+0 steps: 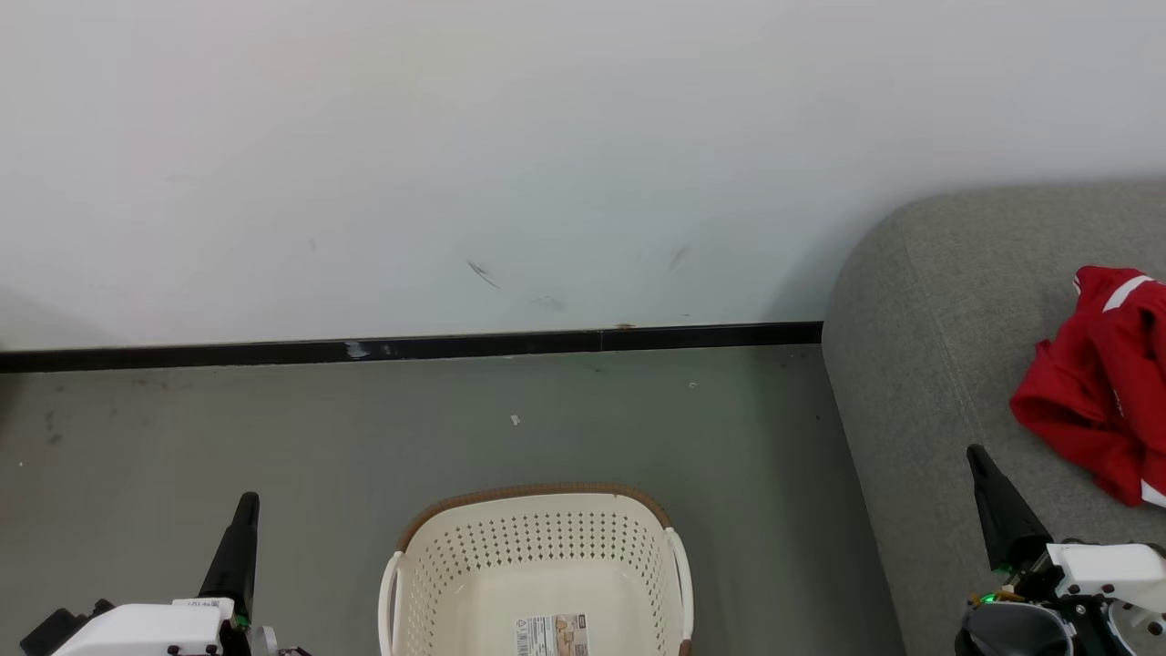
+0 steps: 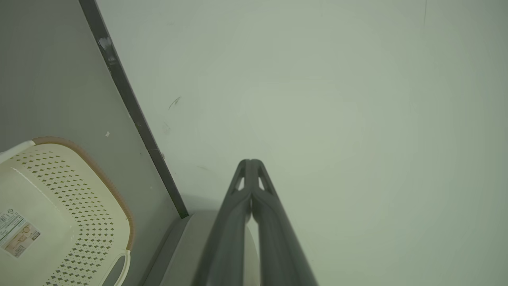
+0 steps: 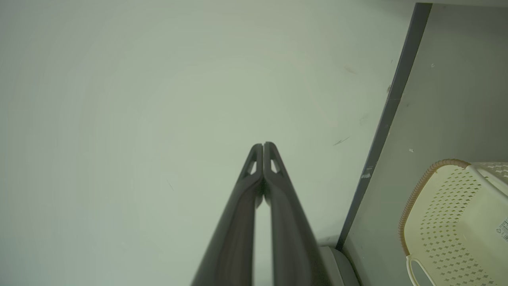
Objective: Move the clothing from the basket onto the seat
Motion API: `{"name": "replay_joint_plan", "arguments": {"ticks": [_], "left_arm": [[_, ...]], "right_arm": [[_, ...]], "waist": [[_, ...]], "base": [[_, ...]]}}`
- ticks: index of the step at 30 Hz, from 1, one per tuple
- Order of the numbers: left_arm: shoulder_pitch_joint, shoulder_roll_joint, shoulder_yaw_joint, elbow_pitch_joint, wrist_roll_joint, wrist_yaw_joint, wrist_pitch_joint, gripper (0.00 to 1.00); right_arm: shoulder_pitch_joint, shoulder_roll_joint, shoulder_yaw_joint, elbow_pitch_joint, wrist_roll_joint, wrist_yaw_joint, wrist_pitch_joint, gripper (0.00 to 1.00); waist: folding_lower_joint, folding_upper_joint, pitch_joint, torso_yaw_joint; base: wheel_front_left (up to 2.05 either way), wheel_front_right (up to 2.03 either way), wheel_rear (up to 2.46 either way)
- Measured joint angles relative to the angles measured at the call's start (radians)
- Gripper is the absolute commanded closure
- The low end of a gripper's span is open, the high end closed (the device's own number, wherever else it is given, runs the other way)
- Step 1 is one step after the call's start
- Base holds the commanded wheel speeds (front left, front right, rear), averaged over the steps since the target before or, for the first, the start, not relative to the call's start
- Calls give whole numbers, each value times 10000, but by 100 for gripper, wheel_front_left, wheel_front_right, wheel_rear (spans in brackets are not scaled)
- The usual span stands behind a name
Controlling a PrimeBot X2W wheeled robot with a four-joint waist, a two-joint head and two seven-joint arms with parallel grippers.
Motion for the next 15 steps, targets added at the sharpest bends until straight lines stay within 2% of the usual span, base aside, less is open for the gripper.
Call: {"name": "replay_joint_plan", "arguments": {"ticks": [15], "left_arm": [[0, 0, 2, 8, 0, -2, 0, 100]], "right_arm": [[-2, -10, 4, 0, 0, 0, 0, 100]], "waist": [[0, 0, 0, 0]], "base": [[0, 0, 0]]}}
